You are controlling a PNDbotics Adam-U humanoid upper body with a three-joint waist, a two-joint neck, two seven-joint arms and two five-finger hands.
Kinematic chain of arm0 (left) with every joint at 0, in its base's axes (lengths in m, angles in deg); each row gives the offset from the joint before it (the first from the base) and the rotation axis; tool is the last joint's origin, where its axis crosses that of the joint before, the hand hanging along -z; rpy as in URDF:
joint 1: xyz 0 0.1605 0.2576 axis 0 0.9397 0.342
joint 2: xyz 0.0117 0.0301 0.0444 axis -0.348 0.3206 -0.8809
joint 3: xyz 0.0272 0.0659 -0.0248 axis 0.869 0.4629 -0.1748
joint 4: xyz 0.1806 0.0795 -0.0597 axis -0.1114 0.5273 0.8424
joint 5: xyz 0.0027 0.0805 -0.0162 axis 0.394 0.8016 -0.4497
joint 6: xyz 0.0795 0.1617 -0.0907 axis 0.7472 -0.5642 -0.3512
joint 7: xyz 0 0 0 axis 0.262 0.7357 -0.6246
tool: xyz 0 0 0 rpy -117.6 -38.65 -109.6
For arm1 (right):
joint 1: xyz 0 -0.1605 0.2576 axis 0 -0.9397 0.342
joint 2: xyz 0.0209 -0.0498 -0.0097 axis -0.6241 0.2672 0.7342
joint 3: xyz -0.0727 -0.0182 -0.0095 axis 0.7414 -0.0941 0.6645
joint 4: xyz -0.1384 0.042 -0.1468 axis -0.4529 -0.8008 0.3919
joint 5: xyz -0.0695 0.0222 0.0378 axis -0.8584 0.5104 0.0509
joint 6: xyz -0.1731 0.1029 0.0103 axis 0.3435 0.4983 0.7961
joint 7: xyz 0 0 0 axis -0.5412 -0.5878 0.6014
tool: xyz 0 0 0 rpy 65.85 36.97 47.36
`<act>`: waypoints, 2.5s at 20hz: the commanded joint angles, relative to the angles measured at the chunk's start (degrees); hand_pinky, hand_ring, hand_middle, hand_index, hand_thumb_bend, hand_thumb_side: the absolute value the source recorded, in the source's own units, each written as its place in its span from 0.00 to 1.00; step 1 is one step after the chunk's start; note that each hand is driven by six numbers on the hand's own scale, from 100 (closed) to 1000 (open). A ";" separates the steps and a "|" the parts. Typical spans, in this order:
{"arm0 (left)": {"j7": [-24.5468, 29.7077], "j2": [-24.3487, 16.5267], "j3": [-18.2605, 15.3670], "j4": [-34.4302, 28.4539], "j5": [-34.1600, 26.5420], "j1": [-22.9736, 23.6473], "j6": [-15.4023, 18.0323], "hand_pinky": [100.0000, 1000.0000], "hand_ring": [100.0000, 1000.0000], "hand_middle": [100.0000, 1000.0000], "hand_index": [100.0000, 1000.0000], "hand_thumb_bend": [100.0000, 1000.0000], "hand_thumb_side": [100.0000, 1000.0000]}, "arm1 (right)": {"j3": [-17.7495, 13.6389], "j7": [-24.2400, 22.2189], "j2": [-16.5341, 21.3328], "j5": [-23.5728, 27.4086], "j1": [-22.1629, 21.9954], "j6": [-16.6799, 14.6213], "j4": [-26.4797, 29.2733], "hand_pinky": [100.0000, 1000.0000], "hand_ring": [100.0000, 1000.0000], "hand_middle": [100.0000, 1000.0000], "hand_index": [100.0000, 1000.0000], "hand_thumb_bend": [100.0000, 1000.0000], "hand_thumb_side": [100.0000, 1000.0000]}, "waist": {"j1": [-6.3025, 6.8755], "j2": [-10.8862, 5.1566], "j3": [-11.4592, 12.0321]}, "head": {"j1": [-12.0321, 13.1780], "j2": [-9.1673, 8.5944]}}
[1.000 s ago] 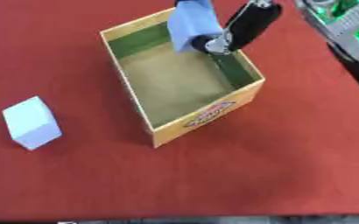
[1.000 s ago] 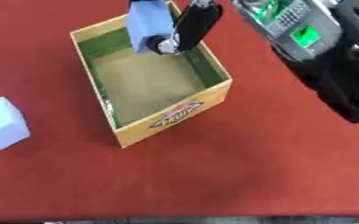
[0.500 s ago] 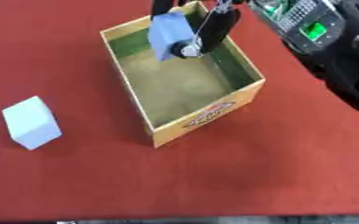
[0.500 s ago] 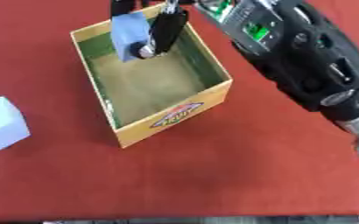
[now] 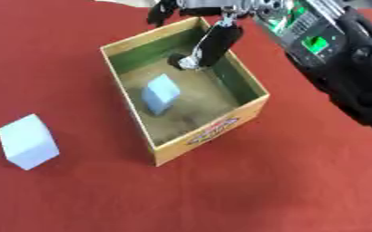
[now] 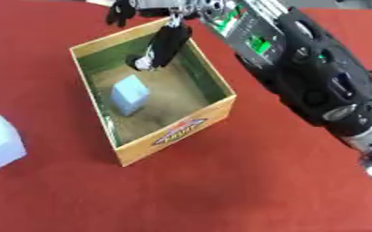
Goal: Pick up objects on the table and place them in the box.
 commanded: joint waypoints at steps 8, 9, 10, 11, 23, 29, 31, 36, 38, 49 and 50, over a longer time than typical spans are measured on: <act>0.11 -1.97 -0.82 -0.84 0.65 0.16 -0.47 0.79 0.76 0.69 0.79 0.42 0.73 | -8.23 8.59 4.49 6.58 -3.52 3.76 10.71 0.85 0.87 0.74 0.89 0.00 0.21 | -0.38 -0.17 -0.36 | 0.99 -0.50; 0.32 -2.28 -0.83 -0.84 0.92 0.34 -0.80 0.79 0.75 0.69 0.79 0.42 0.73 | -9.75 10.89 5.65 7.79 -4.89 4.72 13.16 0.84 0.86 0.73 0.89 0.00 0.22 | -0.38 -0.07 -0.44 | 1.25 -0.53; 0.76 -2.77 -0.78 -0.84 1.29 0.63 -1.44 0.79 0.75 0.69 0.80 0.42 0.73 | -11.45 13.53 6.83 8.99 -6.50 5.69 15.73 0.84 0.86 0.73 0.88 0.00 0.23 | -0.35 0.02 -0.60 | 1.55 -0.49; 1.35 -3.28 -0.67 -0.84 1.67 0.86 -2.11 0.79 0.75 0.68 0.80 0.43 0.73 | -12.95 16.18 7.88 10.29 -8.09 6.58 18.17 0.84 0.85 0.72 0.88 0.00 0.27 | -0.33 0.10 -0.73 | 1.72 -0.43; 22.09 -17.42 2.65 -0.84 12.27 5.06 -9.51 0.82 0.78 0.72 0.86 0.47 0.69 | -26.75 45.57 14.07 21.17 -27.04 -4.41 22.21 0.83 0.84 0.70 0.84 0.00 0.46 | 0.32 0.65 -2.05 | 2.64 -0.35; 35.54 -22.93 3.18 -0.84 15.64 7.12 -6.59 0.84 0.81 0.75 0.87 0.53 0.72 | -29.49 49.69 14.91 19.55 -33.39 -5.95 22.21 0.83 0.83 0.69 0.84 0.00 0.44 | 0.36 0.47 -2.13 | 3.39 -0.23; 37.64 -24.15 3.43 -0.84 15.77 8.01 -6.97 0.84 0.82 0.76 0.87 0.56 0.74 | -29.94 50.39 15.15 19.23 -34.45 -6.02 22.21 0.83 0.83 0.69 0.84 0.00 0.43 | 0.32 0.38 -2.11 | 3.35 -0.21; 42.05 -25.64 4.79 -0.84 16.93 9.29 -6.67 0.86 0.85 0.80 0.89 0.60 0.68 | -30.61 51.48 15.24 18.85 -36.37 -5.63 22.21 0.83 0.82 0.69 0.83 0.00 0.45 | 0.25 0.19 -2.02 | 3.26 -0.12; 43.56 -25.67 4.96 -0.84 17.83 9.38 -4.64 0.88 0.86 0.81 0.90 0.59 0.60 | -30.72 51.87 15.10 19.00 -36.80 -5.36 22.21 0.83 0.82 0.69 0.83 0.00 0.46 | 0.22 0.13 -1.96 | 3.25 -0.18; 48.35 -25.94 6.28 -0.84 23.23 8.83 6.33 0.91 0.89 0.83 0.91 0.56 0.34 | -30.49 52.24 14.47 19.50 -37.29 -4.94 22.21 0.83 0.81 0.68 0.83 0.00 0.47 | 0.10 -0.02 -1.96 | 3.44 -0.22; 48.47 -25.95 6.51 -0.84 23.11 8.57 6.47 0.91 0.88 0.83 0.91 0.56 0.34 | -30.46 52.23 14.39 19.56 -37.29 -4.91 22.21 0.83 0.81 0.68 0.83 0.00 0.47 | 0.08 -0.05 -1.99 | 3.53 -0.25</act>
